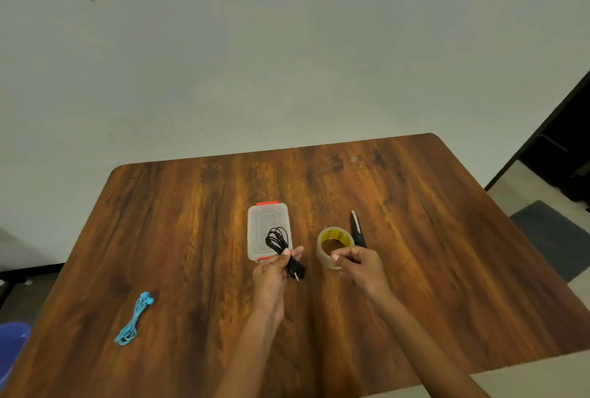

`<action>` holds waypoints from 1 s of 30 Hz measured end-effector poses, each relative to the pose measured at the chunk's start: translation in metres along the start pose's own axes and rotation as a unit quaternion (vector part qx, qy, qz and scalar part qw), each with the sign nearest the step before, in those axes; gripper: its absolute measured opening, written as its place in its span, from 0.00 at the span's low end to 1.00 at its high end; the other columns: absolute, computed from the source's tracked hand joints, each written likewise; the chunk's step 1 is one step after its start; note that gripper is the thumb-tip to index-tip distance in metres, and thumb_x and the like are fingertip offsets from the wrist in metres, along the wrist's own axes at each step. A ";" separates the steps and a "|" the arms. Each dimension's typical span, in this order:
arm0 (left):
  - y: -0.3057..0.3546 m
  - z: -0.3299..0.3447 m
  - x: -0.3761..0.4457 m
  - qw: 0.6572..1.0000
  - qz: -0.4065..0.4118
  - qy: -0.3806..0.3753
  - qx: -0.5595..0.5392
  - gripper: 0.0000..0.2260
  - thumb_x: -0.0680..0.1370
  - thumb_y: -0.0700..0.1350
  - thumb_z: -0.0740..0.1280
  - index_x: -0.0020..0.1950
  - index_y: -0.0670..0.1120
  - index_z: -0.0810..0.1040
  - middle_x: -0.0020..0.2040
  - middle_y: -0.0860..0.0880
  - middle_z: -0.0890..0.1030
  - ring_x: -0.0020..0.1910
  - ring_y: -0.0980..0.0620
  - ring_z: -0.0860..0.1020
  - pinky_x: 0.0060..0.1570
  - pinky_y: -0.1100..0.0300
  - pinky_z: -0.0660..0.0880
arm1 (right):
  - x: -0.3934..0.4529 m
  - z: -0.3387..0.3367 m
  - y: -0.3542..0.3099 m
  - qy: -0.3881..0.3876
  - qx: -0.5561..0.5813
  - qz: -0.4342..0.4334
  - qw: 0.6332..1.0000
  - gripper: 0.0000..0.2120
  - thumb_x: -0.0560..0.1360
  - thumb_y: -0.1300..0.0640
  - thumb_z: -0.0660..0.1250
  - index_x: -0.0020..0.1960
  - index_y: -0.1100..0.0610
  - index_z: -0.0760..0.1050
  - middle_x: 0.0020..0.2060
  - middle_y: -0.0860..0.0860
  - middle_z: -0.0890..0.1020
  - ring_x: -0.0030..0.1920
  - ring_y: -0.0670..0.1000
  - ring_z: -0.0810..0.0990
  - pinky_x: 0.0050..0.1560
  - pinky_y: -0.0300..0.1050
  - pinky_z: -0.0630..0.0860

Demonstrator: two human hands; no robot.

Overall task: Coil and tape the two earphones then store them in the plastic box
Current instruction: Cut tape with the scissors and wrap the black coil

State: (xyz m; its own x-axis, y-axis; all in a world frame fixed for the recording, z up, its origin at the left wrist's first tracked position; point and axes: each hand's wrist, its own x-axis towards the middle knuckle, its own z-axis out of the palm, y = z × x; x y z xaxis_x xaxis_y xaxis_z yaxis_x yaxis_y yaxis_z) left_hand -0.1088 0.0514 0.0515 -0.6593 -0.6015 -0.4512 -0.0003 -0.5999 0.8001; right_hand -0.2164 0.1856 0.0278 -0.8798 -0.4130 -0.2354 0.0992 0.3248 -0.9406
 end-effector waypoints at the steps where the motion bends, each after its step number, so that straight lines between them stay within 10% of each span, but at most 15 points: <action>1: -0.004 0.007 0.001 1.000 0.002 0.008 -0.009 0.10 0.79 0.36 0.62 0.57 0.34 0.78 0.54 0.36 0.82 0.56 0.46 0.81 0.57 0.55 0.75 | 0.007 -0.010 0.004 0.002 -0.031 -0.012 0.999 0.03 0.73 0.63 0.71 0.45 0.62 0.83 0.41 0.54 0.84 0.41 0.50 0.82 0.44 0.47 0.78; 9: -0.022 0.032 0.002 0.999 0.021 0.046 -0.014 0.07 0.79 0.36 0.62 0.48 0.43 0.79 0.53 0.36 0.82 0.56 0.42 0.80 0.61 0.46 0.73 | 0.037 -0.032 0.036 -0.048 -0.272 -0.097 0.956 0.10 0.74 0.61 0.69 0.55 0.56 0.80 0.52 0.50 0.84 0.52 0.47 0.81 0.53 0.38 0.76; 15: -0.024 0.027 -0.001 0.998 0.023 0.054 0.017 0.08 0.79 0.39 0.62 0.53 0.39 0.79 0.50 0.41 0.84 0.53 0.51 0.82 0.56 0.55 0.75 | 0.054 -0.008 0.054 -0.137 -0.519 -0.181 0.824 0.25 0.77 0.54 0.64 0.72 0.57 0.64 0.67 0.54 0.74 0.67 0.54 0.71 0.70 0.47 0.64; 19: -0.024 0.020 0.000 0.998 0.014 0.059 0.032 0.11 0.79 0.39 0.62 0.56 0.33 0.78 0.51 0.42 0.84 0.53 0.52 0.82 0.52 0.58 0.76 | 0.060 0.000 0.060 -0.136 -0.574 -0.206 0.781 0.17 0.78 0.58 0.61 0.66 0.56 0.70 0.61 0.54 0.78 0.63 0.55 0.74 0.67 0.48 0.64; 25: -0.021 0.014 0.004 0.998 -0.001 0.040 0.049 0.11 0.79 0.39 0.62 0.54 0.33 0.79 0.50 0.43 0.84 0.51 0.54 0.82 0.46 0.62 0.75 | 0.054 -0.010 0.061 -0.098 -0.406 -0.186 0.889 0.12 0.76 0.61 0.64 0.57 0.51 0.79 0.51 0.47 0.83 0.52 0.49 0.81 0.45 0.36 0.72; 30: -0.021 0.009 0.009 0.998 0.002 0.035 0.057 0.11 0.79 0.39 0.62 0.55 0.35 0.80 0.51 0.43 0.84 0.54 0.51 0.81 0.53 0.60 0.75 | 0.027 -0.011 0.059 -0.117 -0.084 -0.076 0.987 0.08 0.73 0.66 0.69 0.51 0.58 0.78 0.50 0.51 0.83 0.55 0.49 0.80 0.54 0.36 0.76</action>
State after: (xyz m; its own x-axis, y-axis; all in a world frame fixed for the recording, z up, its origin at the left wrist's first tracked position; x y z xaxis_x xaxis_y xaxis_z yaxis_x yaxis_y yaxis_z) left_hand -0.1216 0.0638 0.0344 -0.6052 -0.6421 -0.4705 -0.0856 -0.5351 0.8404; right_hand -0.2393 0.2036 -0.0314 -0.7451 -0.6465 -0.1642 -0.1204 0.3724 -0.9202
